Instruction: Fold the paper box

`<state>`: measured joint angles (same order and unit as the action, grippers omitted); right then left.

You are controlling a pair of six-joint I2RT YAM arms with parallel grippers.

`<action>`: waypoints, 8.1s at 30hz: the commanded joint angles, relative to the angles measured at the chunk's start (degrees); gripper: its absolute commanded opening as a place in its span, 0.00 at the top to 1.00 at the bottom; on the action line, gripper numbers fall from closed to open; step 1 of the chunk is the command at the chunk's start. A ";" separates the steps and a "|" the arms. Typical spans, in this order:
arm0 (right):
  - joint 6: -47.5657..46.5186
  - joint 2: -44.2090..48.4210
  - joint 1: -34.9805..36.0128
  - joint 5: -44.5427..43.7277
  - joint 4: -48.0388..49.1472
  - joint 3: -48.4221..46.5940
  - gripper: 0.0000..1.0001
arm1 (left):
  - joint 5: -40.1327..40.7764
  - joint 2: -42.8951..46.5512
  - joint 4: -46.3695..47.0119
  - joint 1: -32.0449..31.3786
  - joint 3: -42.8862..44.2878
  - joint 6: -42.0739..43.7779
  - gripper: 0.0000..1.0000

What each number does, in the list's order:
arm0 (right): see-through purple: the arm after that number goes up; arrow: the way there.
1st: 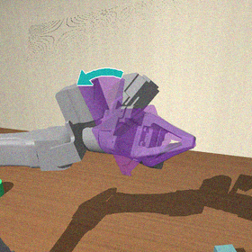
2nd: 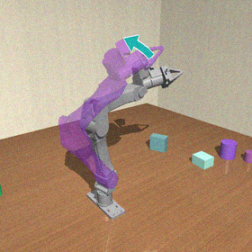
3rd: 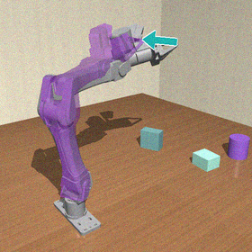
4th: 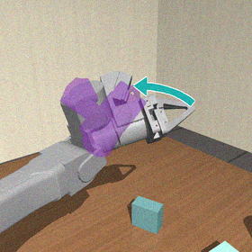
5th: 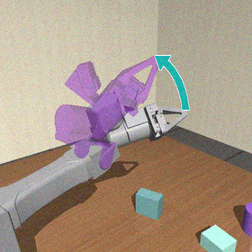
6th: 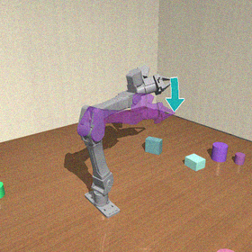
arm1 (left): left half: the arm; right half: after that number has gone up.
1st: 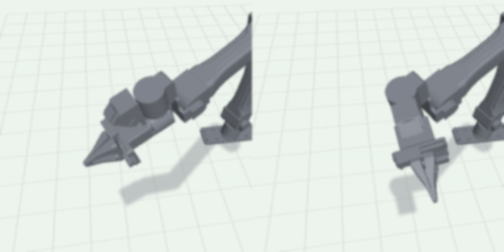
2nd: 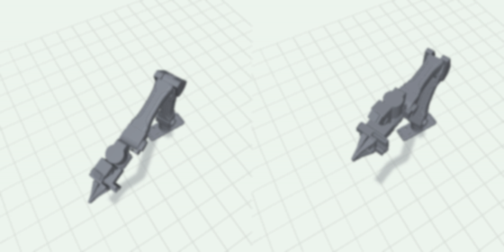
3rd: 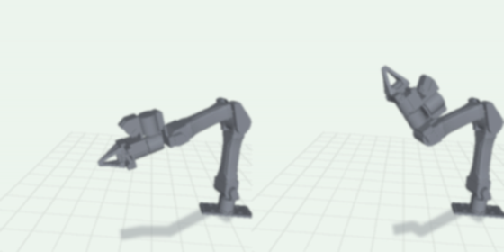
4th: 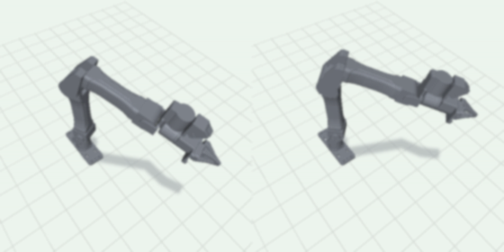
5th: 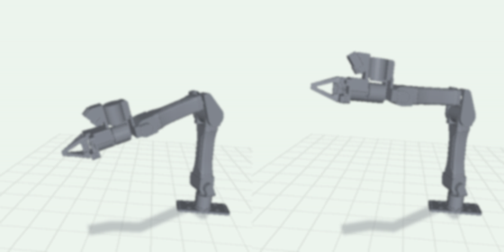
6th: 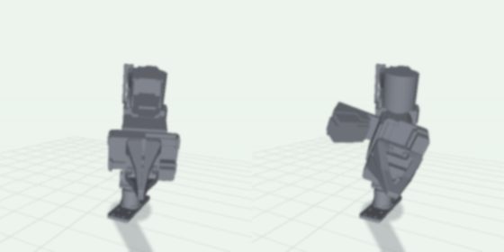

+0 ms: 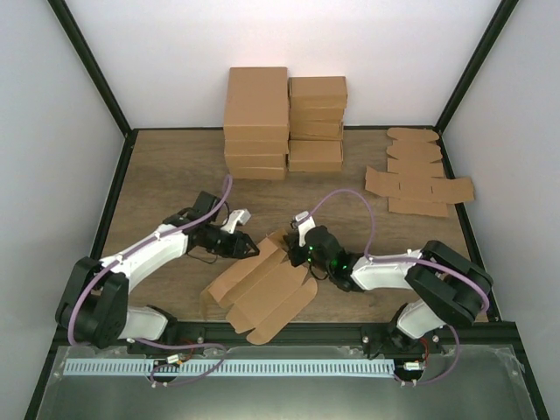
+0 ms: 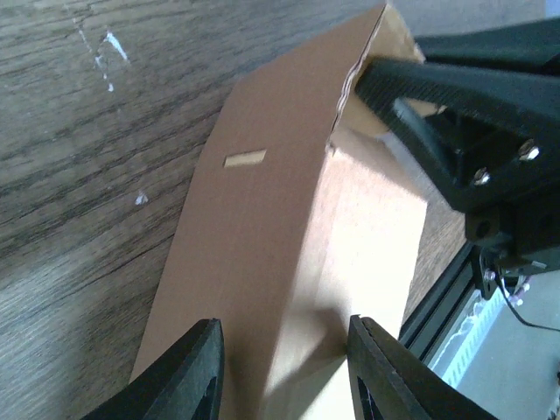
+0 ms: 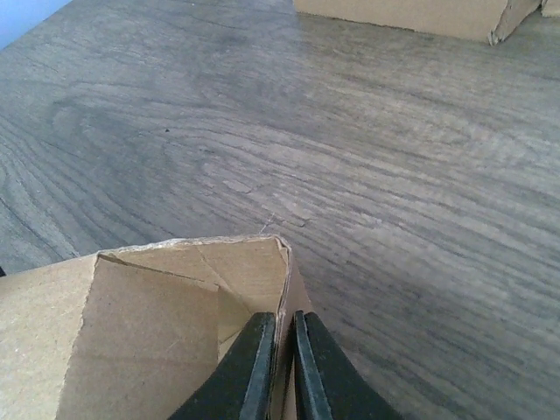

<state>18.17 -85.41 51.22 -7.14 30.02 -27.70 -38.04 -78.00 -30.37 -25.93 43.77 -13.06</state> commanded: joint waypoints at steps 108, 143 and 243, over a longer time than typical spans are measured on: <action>-30.35 -0.64 -20.63 31.59 -0.58 -5.27 0.99 | 15.78 -0.75 -2.94 -3.86 10.90 14.17 0.22; -27.51 -1.88 -20.50 28.58 -0.66 -6.50 0.97 | 24.47 -0.99 -2.48 -13.09 8.62 9.81 0.46; -17.29 -3.88 -16.50 10.51 0.05 -5.44 0.80 | 19.59 5.22 -4.22 -18.89 5.58 -6.39 0.35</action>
<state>0.93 -87.64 34.70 1.26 31.03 -30.30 -17.76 -72.14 -35.53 -44.66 48.73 -19.46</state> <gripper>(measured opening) 0.208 0.651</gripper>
